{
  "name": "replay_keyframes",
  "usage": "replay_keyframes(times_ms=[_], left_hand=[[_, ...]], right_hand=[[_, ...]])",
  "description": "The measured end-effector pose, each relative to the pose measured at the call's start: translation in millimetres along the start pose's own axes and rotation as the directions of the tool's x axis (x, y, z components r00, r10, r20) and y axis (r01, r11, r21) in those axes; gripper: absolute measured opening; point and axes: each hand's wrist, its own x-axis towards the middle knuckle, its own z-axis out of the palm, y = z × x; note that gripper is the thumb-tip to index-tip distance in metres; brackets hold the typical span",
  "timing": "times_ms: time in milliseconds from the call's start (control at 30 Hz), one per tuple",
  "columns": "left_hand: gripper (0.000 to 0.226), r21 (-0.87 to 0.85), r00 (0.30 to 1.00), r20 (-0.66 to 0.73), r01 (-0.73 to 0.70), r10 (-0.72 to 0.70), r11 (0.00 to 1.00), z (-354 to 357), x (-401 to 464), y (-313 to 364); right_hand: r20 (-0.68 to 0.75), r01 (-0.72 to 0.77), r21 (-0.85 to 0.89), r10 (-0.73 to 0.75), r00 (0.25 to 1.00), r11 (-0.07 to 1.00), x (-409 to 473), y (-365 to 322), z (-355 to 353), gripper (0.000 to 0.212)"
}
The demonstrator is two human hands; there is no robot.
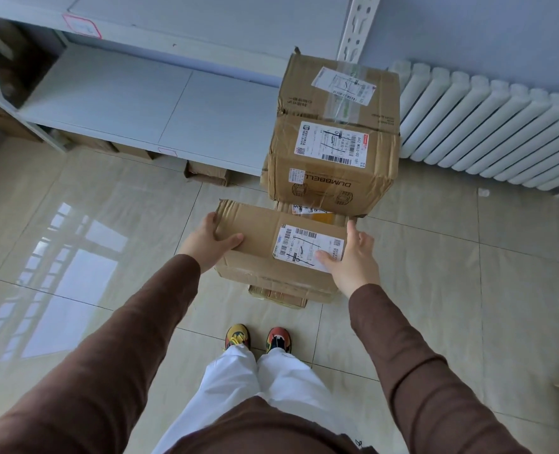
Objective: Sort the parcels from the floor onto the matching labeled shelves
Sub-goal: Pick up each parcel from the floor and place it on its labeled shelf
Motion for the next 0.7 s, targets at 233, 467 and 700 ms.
replay_keyframes(times_ms=[233, 467, 700], left_hand=[[0.082, -0.081, 0.980, -0.191, 0.041, -0.056, 0.996, -85, -27, -14], [0.058, -0.137, 0.886, -0.460, -0.003, -0.061, 0.991, -216, -52, -29], [0.051, -0.266, 0.699, -0.712, -0.355, 0.066, 0.896, -383, -62, -24]], right_hand=[[0.081, 0.115, 0.093, -0.123, 0.989, 0.989, -13, -70, 12, 0.087], [0.214, 0.132, 0.416, -0.238, 0.947, 0.900, -24, -185, 40, 0.082], [0.349, -0.073, 0.806, -0.372, 0.860, 0.587, -53, -339, 56, 0.059]])
